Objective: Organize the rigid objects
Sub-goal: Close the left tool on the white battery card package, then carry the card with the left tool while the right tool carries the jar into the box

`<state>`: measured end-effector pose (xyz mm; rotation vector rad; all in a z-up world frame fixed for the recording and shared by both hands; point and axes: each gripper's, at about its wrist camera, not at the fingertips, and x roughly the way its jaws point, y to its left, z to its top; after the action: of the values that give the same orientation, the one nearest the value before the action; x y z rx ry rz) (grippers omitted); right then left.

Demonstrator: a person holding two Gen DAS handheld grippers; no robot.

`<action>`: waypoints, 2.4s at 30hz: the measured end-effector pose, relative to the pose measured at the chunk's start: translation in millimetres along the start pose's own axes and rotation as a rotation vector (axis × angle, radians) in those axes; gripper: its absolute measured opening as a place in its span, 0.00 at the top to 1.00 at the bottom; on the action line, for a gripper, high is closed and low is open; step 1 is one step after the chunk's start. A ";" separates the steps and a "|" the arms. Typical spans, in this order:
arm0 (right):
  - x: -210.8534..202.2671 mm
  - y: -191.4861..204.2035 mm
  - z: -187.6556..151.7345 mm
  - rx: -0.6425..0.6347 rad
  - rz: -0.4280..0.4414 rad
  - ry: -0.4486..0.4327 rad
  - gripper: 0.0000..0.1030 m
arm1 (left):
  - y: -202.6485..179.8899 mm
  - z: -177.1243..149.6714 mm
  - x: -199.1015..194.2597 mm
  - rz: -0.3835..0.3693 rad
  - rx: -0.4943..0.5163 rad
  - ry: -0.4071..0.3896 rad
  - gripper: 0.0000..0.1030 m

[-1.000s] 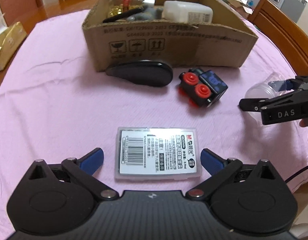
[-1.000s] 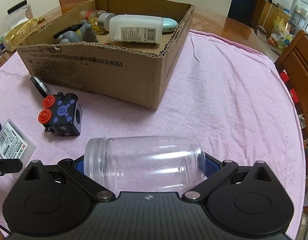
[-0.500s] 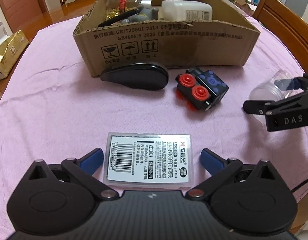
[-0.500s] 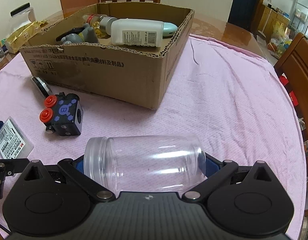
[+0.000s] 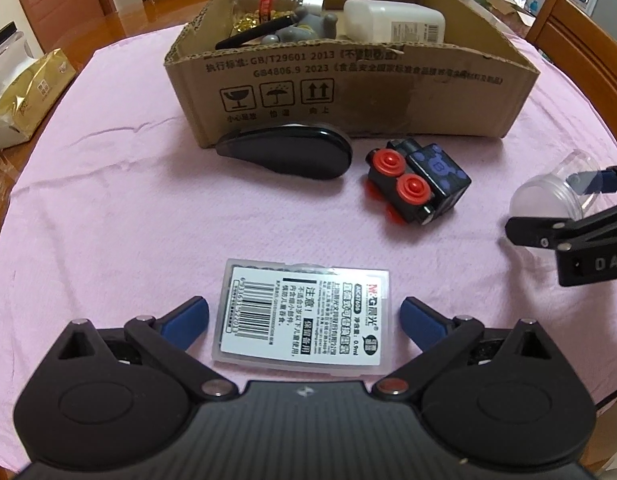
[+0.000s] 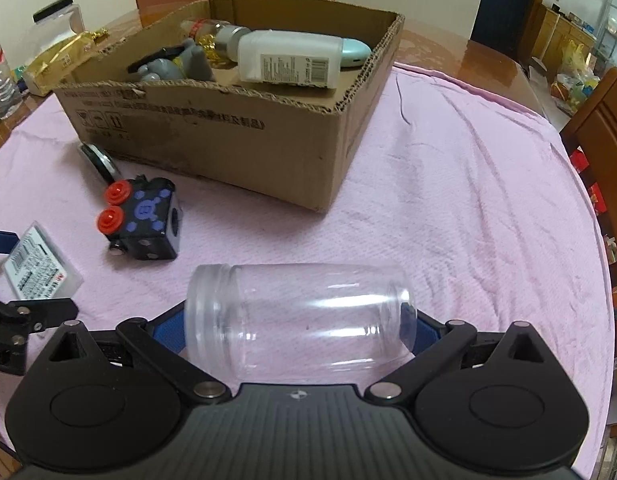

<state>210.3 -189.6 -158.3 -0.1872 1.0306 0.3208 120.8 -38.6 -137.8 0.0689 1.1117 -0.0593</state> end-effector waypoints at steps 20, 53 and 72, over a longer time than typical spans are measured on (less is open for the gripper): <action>-13.2 17.5 10.6 -0.117 -0.019 0.033 0.07 | 5.9 7.7 -0.7 -0.063 0.092 0.018 0.14; -74.4 4.9 121.8 -0.516 0.124 -0.159 0.07 | 14.5 100.6 -81.6 -0.158 0.267 -0.090 0.14; -13.7 8.6 145.7 -0.701 0.109 -0.078 0.07 | 8.5 222.4 -45.3 -0.137 0.201 -0.210 0.14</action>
<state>318.7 -140.0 -73.0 -0.7436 0.8188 0.7779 300.2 -48.4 1.2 0.1628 0.8971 -0.2943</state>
